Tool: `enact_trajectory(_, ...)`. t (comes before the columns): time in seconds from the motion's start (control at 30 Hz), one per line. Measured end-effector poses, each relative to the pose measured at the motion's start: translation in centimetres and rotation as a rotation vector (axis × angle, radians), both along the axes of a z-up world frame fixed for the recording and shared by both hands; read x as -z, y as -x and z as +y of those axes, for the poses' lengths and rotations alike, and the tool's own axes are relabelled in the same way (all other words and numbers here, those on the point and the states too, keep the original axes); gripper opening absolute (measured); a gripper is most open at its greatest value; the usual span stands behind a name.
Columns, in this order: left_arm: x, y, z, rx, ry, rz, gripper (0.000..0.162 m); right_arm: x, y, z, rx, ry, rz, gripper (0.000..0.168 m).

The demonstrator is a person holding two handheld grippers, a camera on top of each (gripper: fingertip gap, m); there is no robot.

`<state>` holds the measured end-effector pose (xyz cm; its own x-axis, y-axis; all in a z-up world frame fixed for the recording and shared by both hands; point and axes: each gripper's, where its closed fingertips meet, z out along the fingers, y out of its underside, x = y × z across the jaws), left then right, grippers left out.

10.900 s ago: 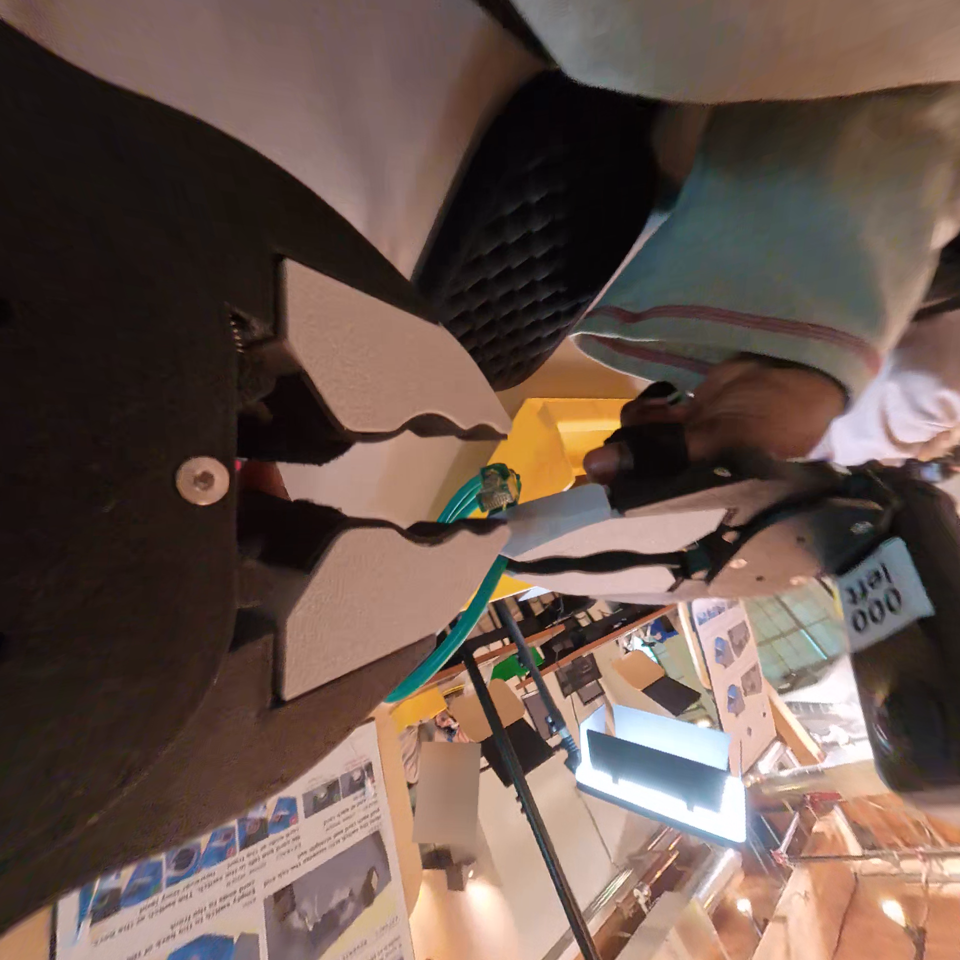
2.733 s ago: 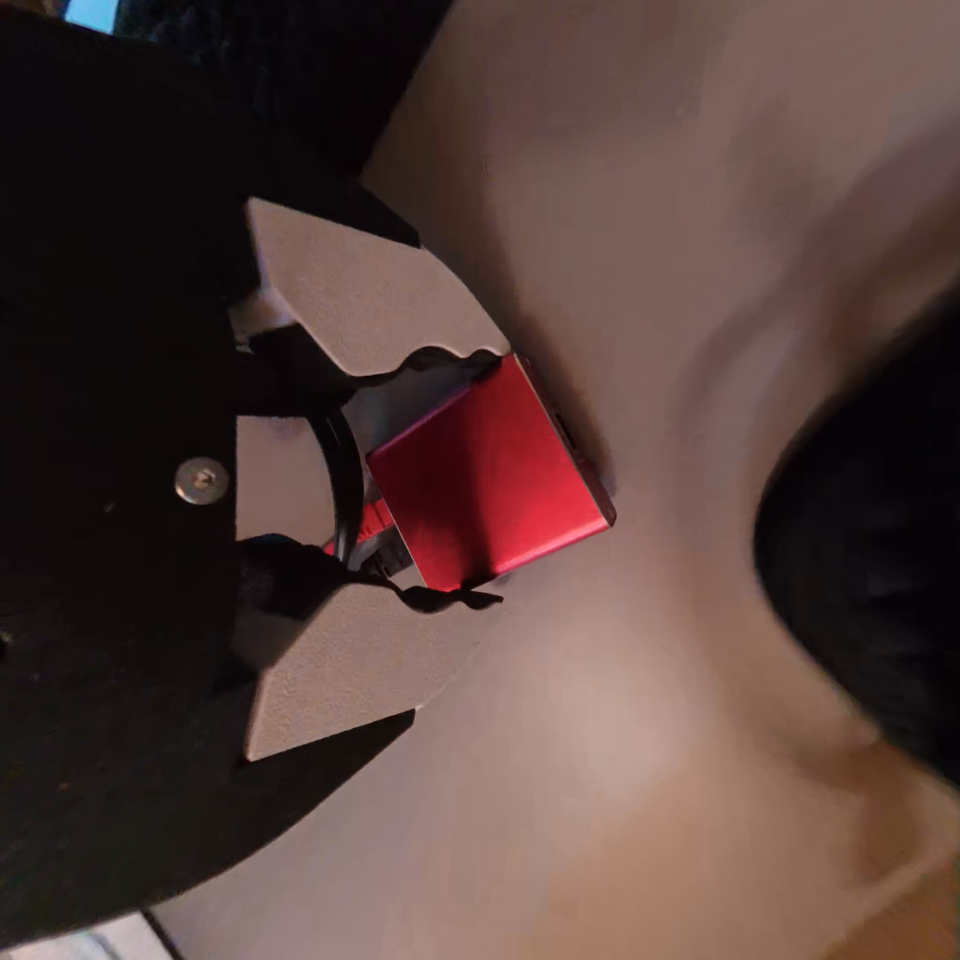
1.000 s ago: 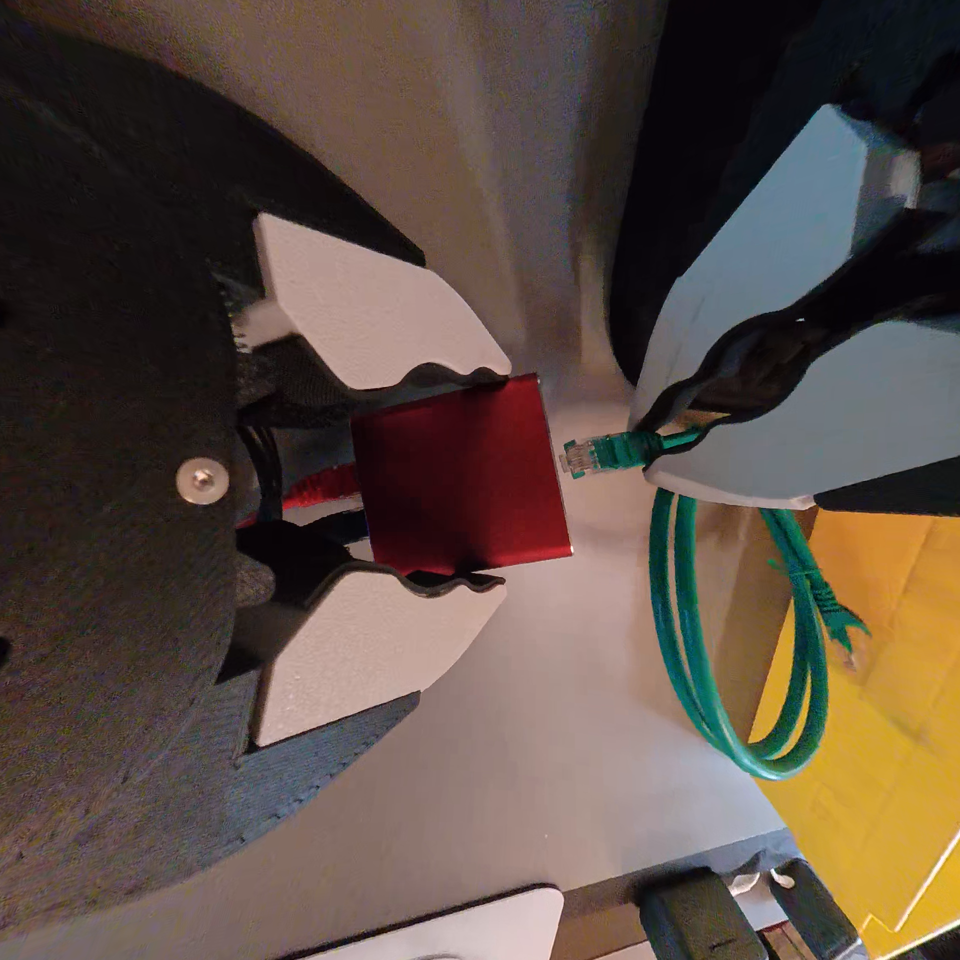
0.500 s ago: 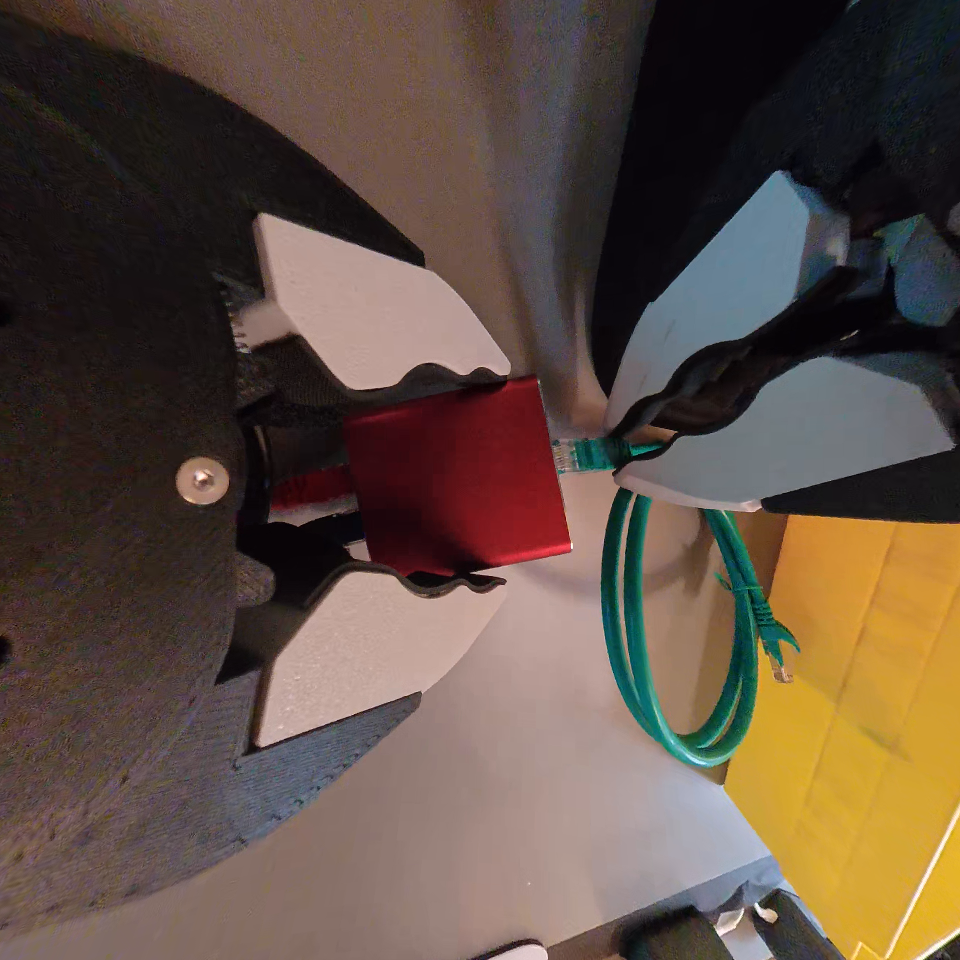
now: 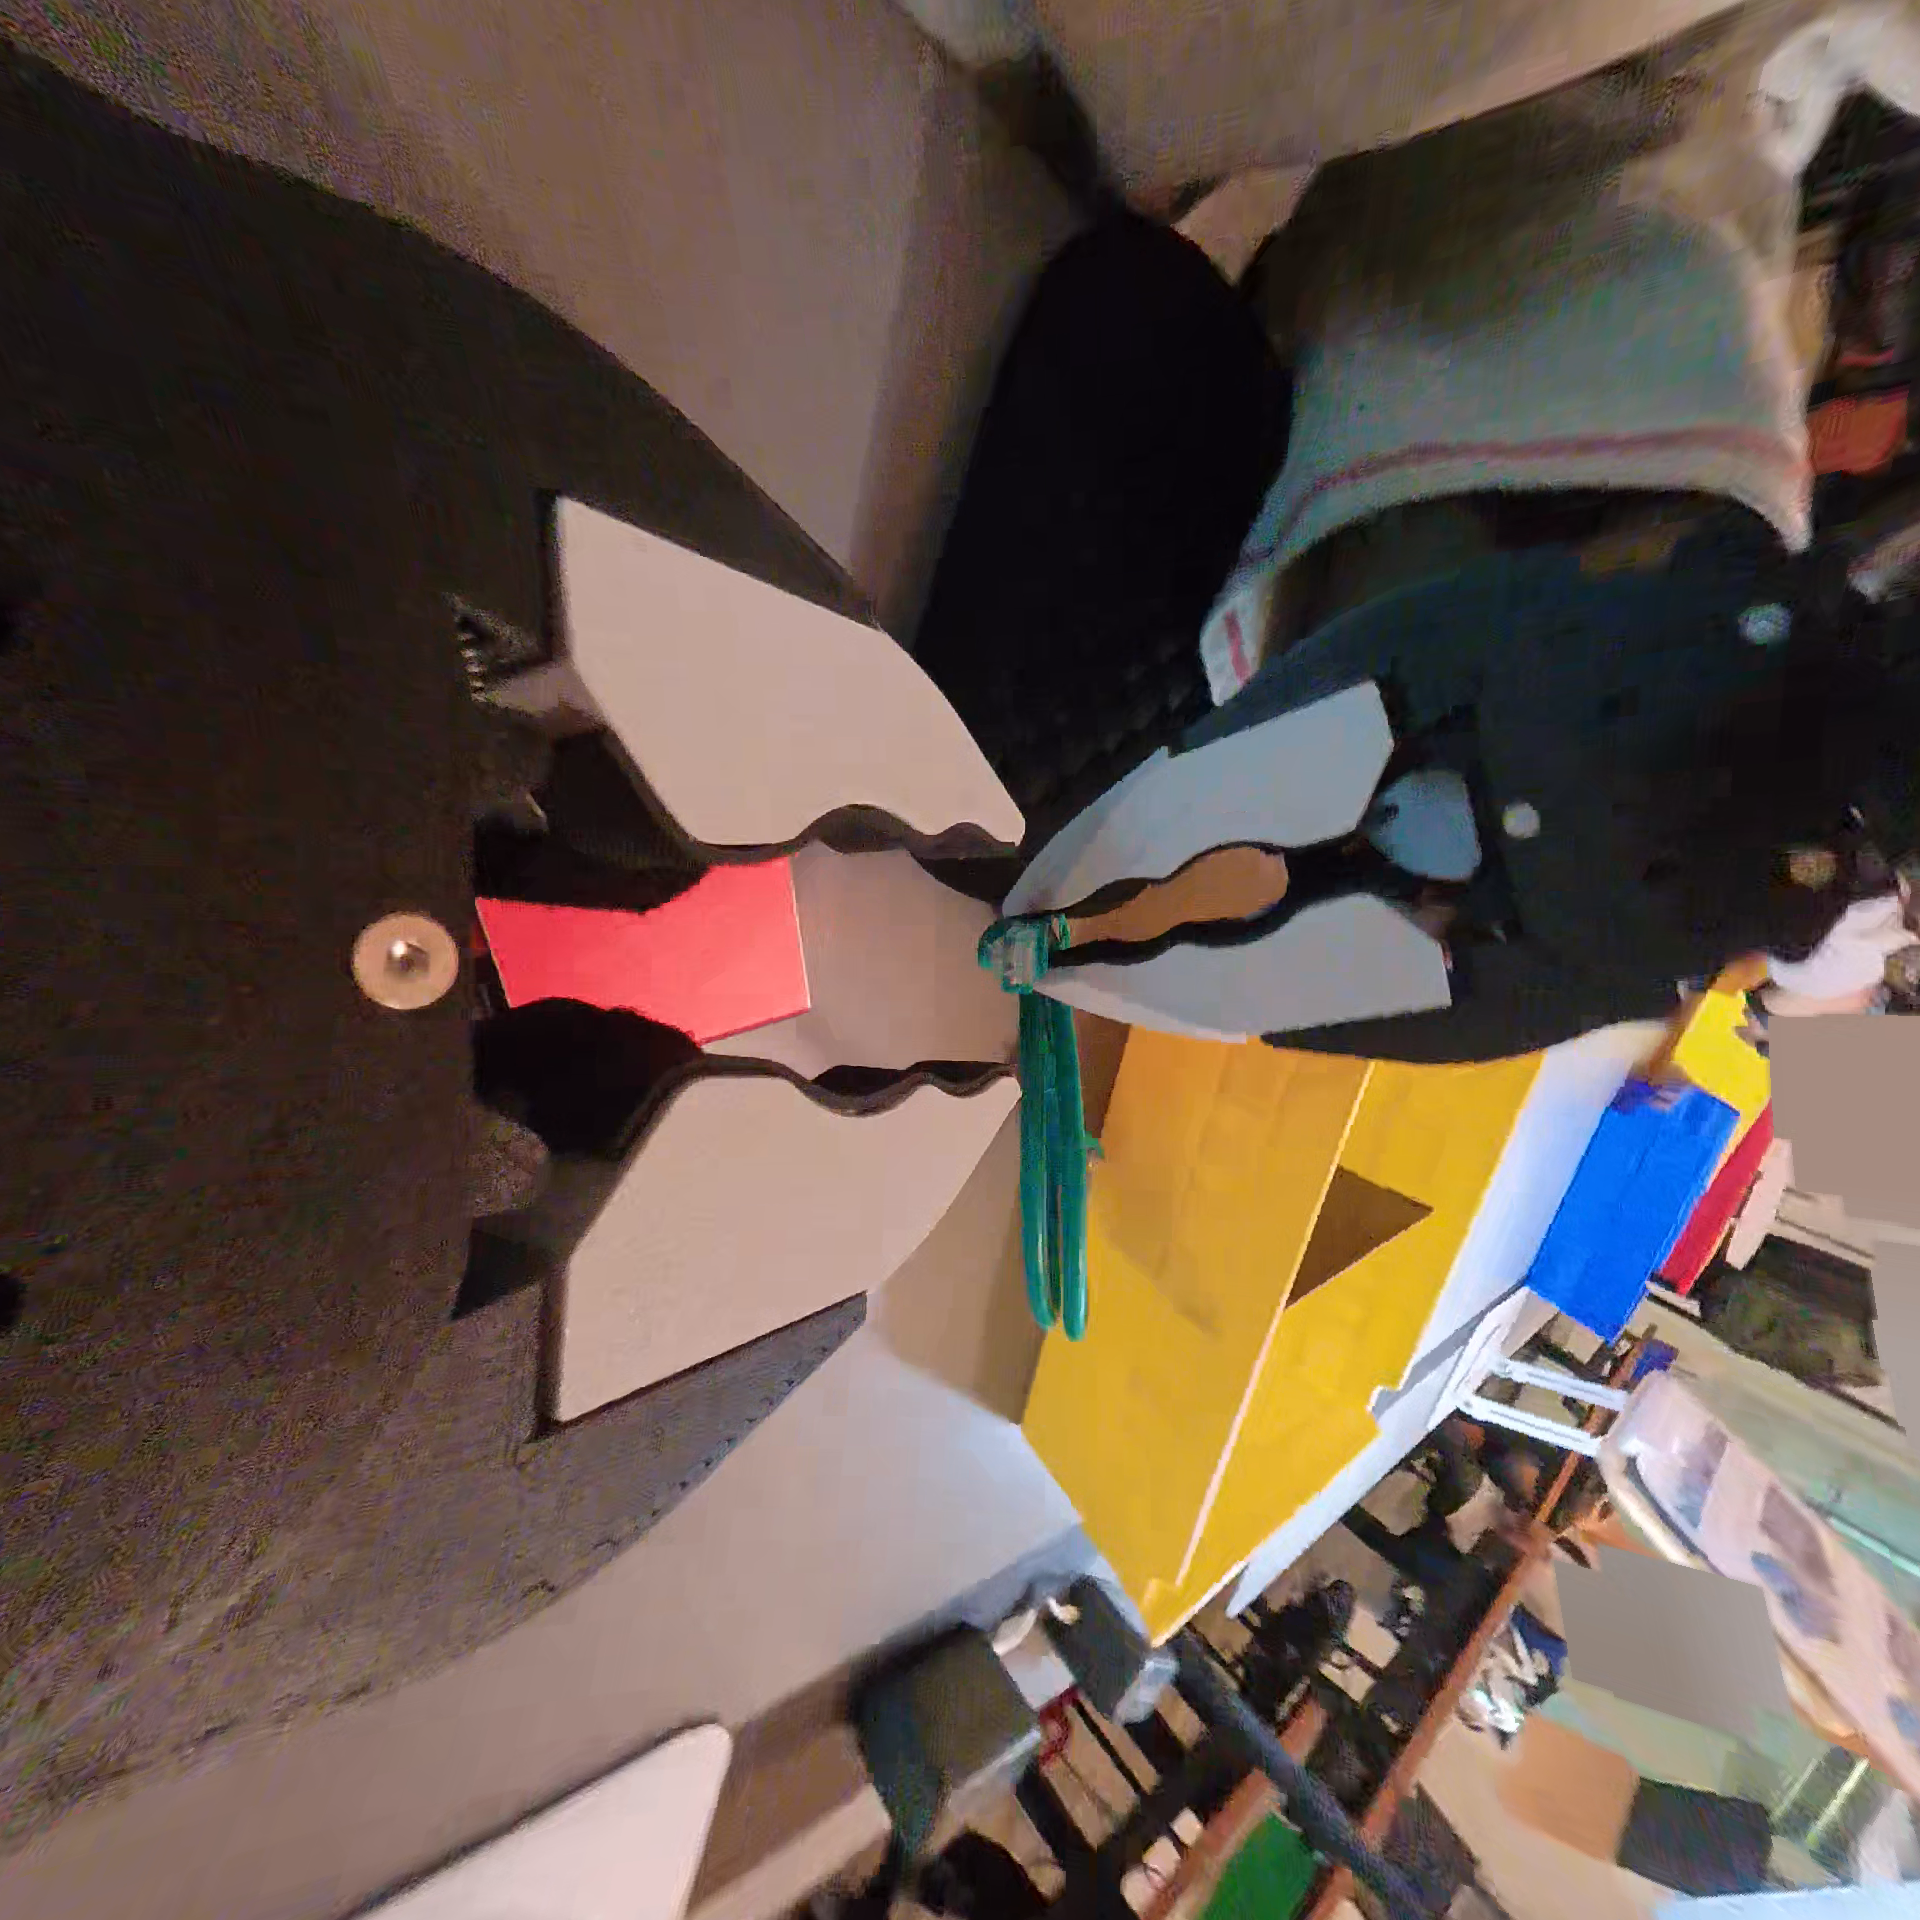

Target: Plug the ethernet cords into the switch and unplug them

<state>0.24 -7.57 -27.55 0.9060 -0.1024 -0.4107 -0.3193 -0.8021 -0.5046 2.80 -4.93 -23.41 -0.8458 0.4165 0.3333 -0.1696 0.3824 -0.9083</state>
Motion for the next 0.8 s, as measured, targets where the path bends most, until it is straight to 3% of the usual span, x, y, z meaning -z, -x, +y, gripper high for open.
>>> enact_trajectory(0.27,-1.5,-2.1,0.0,0.15,-0.041,-0.121,0.011,0.6,-0.1,-2.4,-0.065,-0.548,0.469,0.029)
enact_trajectory(0.4,-1.9,-2.1,0.1,0.197,-0.044,-0.1,0.011,0.4,0.0,-2.5,-0.064,-0.689,0.496,0.021)
enact_trajectory(0.47,-3.1,-1.6,0.5,0.202,-0.148,-0.059,0.014,-0.3,0.1,-2.2,-0.026,-0.642,0.468,0.019)
enact_trajectory(0.5,-4.3,-1.1,1.0,0.201,-0.249,-0.007,0.027,-0.9,0.2,-1.9,-0.002,-0.578,0.443,0.017)
enact_trajectory(0.57,-7.0,-0.5,1.5,0.199,-0.487,0.093,0.036,-2.4,0.3,-1.3,0.04,-0.398,0.382,0.014)
enact_trajectory(0.63,-8.1,-0.7,1.5,0.219,-0.608,0.183,0.041,-3.6,0.4,-0.6,0.057,-0.252,0.326,0.014)
enact_trajectory(0.8,-7.8,-0.5,1.9,0.29,-0.548,0.631,0.034,-4.1,-0.4,-0.8,-0.004,-0.129,0.286,0.014)
